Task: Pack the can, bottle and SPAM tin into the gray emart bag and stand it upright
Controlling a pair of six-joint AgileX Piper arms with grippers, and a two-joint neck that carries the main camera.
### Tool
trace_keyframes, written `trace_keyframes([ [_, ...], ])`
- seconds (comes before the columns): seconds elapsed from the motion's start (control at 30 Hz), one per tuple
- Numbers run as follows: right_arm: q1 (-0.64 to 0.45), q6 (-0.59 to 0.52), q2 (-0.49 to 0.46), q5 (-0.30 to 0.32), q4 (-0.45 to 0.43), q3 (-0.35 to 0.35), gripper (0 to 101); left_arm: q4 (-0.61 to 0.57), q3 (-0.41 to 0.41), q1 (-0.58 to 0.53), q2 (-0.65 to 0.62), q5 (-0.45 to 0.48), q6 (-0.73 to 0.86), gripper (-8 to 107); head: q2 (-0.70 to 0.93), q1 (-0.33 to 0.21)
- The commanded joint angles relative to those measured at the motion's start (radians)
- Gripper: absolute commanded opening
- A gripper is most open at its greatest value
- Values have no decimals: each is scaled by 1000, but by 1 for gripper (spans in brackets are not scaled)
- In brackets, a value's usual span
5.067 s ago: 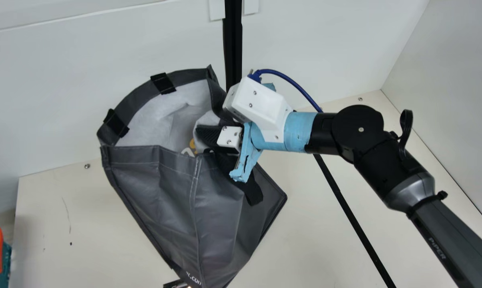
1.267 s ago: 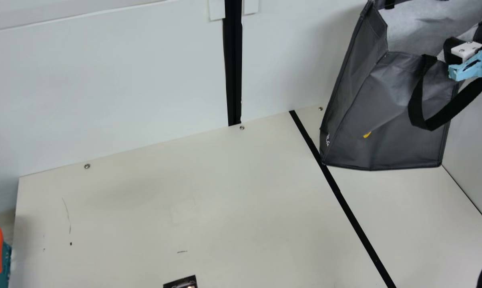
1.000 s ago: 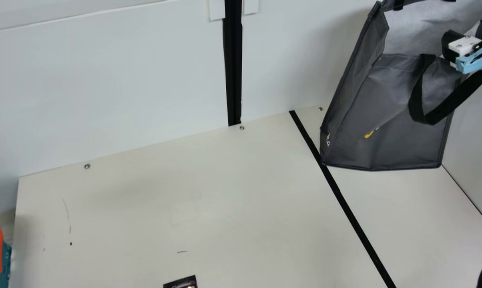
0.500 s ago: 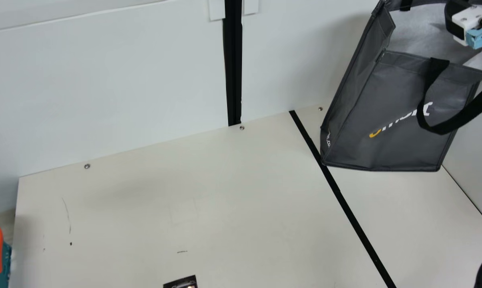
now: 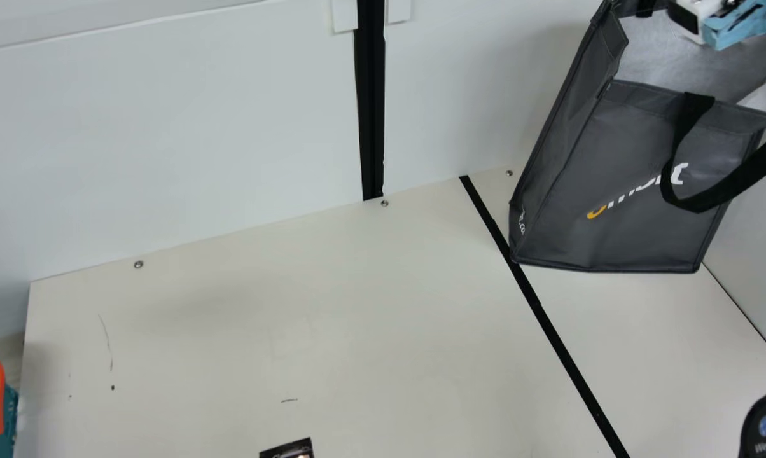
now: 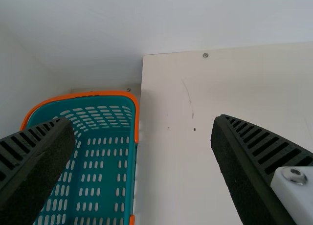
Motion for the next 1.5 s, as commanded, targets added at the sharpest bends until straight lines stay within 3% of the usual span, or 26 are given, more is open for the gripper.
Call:
trace_keyframes([
  [0.0,29,5,-3,-4,-6,1,95,0,0,0,0,0,0,90,-2,-23],
  [0.3,150,32,-29,-14,-28,34,95,0,0,0,0,0,0,90,-2,-23],
  [0.63,286,73,-85,-28,-27,141,95,0,0,0,0,0,0,90,-2,-23],
  [0.97,424,116,-164,-69,-72,304,95,0,0,0,0,0,0,90,-2,-23],
  [1.47,614,263,-288,-219,-243,589,95,0,0,0,0,0,0,90,-2,-23],
])
